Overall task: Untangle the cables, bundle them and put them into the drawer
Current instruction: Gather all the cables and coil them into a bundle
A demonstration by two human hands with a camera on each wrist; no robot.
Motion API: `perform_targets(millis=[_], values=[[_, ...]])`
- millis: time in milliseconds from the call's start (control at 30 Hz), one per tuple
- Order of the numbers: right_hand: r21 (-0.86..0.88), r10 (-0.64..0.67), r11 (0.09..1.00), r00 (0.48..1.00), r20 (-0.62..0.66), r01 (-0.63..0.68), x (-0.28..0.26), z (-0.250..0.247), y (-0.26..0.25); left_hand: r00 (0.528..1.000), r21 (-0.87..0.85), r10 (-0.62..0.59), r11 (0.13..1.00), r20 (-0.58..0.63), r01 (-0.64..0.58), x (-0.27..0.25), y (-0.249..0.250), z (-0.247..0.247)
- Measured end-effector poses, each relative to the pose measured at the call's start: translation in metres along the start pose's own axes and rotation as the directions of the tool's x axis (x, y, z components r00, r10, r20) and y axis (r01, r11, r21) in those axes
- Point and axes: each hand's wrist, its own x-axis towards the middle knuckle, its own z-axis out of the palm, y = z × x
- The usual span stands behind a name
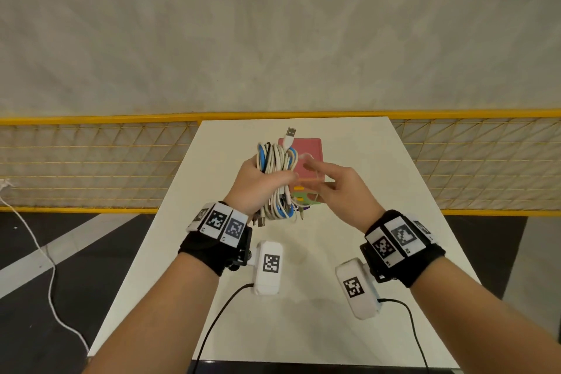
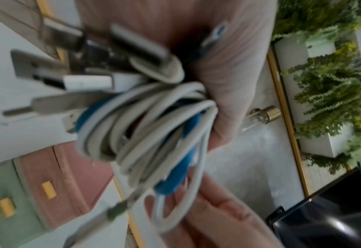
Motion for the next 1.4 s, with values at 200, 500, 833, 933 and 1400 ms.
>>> perform_targets(millis=[200, 500, 833, 933, 1400], values=[[0.217, -0.061, 0.974, 0.998, -0.035, 0.067, -0.003, 0.018, -0.003, 0.992, -0.137, 0.031, 0.989, -0.123, -0.048, 0.001, 0.001, 0.016], [0.111, -0.198, 0.973, 0.979, -0.047, 0.202, 0.001, 0.015, -0.002, 0.988, -0.283, -0.029, 0.959, -0.153, -0.015, 0.001, 0.0, 0.026], [-0.019, -0.212, 0.977, 0.977, 0.013, 0.212, 0.01, -0.008, 0.014, 0.997, -0.19, -0.02, 0.982, -0.078, 0.004, 0.004, 0.0, 0.032], [-0.158, -0.263, 0.958, 0.951, -0.161, 0.238, 0.019, -0.019, 0.017, 1.0, -0.094, 0.004, 0.996, 0.022, -0.001, 0.003, 0.004, 0.033], [0.065, 0.0, 0.998, 0.999, -0.05, 0.003, 0.043, -0.023, 0.018, 0.99, -0.068, -0.002, 0.998, -0.14, -0.008, 0.024, -0.021, 0.039]])
